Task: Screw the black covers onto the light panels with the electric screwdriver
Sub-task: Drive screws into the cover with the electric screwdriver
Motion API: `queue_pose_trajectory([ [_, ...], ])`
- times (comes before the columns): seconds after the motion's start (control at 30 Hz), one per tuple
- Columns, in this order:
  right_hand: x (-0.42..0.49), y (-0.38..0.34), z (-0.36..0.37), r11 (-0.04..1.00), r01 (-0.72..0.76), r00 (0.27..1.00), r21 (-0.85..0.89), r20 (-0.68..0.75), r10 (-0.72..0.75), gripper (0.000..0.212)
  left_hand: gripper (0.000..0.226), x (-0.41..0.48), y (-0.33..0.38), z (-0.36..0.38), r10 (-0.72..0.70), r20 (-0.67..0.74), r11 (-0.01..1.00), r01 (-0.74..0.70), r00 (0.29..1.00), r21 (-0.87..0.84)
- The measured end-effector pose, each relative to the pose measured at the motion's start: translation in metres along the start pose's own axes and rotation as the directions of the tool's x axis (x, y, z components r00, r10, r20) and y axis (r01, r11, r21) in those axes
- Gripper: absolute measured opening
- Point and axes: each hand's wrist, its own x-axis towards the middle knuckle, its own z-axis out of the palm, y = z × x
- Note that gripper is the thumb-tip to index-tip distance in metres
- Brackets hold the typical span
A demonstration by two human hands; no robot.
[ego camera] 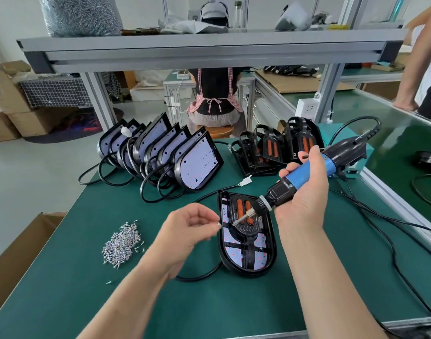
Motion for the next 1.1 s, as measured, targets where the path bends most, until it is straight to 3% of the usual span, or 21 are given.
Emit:
queue_pose_trajectory([
  [0.3,-0.014,-0.003,0.011,0.999,0.015,0.998,-0.040,0.054,-0.013,0.021,0.013,-0.002,-0.005,0.015,-0.077,0.039,0.978,0.083,0.996,-0.191],
  [0.9,-0.010,-0.002,0.010,0.996,0.031,0.999,-0.088,0.040,-0.027,0.026,0.022,-0.002,-0.004,0.017,-0.069,0.099,0.968,0.091,0.993,-0.234],
  [1.1,-0.011,-0.003,0.010,0.995,0.034,0.999,-0.097,0.034,-0.031,0.025,0.023,-0.002,-0.007,0.022,-0.015,0.036,0.986,0.021,0.999,-0.168],
])
